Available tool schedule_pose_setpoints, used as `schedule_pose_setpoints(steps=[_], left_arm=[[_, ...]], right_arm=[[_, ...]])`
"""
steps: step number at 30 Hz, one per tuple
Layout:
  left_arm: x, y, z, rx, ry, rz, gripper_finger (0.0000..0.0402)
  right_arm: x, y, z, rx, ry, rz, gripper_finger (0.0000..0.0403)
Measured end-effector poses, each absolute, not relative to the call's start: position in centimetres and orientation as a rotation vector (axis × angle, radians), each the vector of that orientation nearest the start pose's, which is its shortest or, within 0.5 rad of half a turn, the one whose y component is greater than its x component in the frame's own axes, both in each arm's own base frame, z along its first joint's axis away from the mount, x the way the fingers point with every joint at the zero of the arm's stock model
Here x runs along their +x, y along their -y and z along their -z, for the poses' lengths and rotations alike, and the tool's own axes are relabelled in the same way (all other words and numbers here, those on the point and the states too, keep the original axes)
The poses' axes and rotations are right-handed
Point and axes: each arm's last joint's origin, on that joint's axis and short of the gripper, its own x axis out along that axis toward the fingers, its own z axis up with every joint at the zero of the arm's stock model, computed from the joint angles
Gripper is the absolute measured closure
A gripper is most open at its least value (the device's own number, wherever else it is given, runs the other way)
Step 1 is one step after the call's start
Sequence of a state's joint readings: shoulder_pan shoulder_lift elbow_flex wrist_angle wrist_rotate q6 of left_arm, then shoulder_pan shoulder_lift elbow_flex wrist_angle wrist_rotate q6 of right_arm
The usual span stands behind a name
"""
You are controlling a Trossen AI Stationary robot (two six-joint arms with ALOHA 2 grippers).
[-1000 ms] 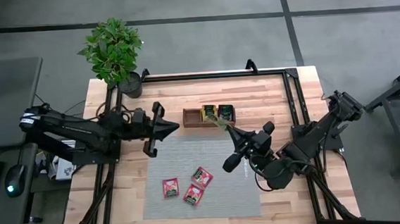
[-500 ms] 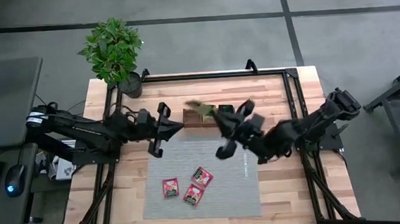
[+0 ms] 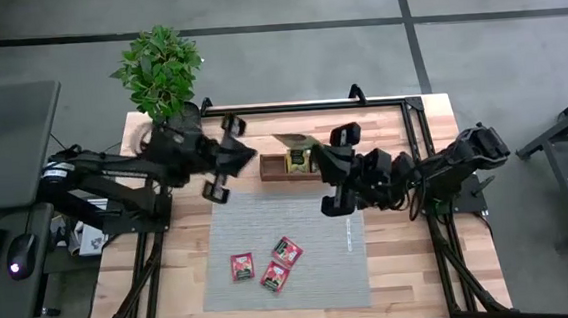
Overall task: Pick & Place Tea
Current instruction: Put the yellow tea bag into the middle section of the wooden organizer
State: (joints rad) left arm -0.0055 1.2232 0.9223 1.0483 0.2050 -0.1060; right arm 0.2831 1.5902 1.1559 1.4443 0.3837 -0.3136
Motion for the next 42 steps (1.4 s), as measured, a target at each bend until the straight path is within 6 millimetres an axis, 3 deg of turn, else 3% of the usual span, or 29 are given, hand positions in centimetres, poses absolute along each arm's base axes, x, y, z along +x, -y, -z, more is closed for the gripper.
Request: schedule_pose_setpoints(steps=[2, 5, 12, 15, 23, 27, 39, 42], left_arm=[[25.1, 0.5, -42.3, 0.011, 0.802, 0.266, 0.0401], [25.2, 0.1, -43.8, 0.038, 0.800, 0.294, 0.0401], [27.0, -0.4, -44.4, 0.049, 0.712, 0.279, 0.0392], [27.4, -0.4, -44.8, 0.065, 0.734, 0.271, 0.0357], [27.8, -0.6, -44.4, 0.049, 0.687, 0.212, 0.0202], [28.0, -0.7, -44.2, 0.038, 0.673, 0.188, 0.0162], [28.0, -0.8, -44.4, 0.026, 0.679, 0.155, 0.0154], [27.8, -0.7, -44.8, 0.028, 0.694, 0.155, 0.0167]], right_arm=[[31.3, -7.4, -39.7, 0.055, 0.951, 0.224, 0.0403], [31.5, -6.7, -39.6, 0.068, 0.965, 0.177, 0.0403], [31.5, -6.5, -39.6, 0.071, 0.977, 0.140, 0.0403], [31.6, -6.5, -39.6, 0.071, 0.969, 0.141, 0.0403], [31.6, -6.6, -39.6, 0.080, 0.965, 0.126, 0.0403], [32.0, -6.6, -39.4, 0.090, 0.918, 0.128, 0.0403], [32.8, -5.6, -38.9, 0.136, 0.851, 0.108, 0.0403], [33.0, -5.3, -38.8, 0.150, 0.827, 0.110, 0.0403]])
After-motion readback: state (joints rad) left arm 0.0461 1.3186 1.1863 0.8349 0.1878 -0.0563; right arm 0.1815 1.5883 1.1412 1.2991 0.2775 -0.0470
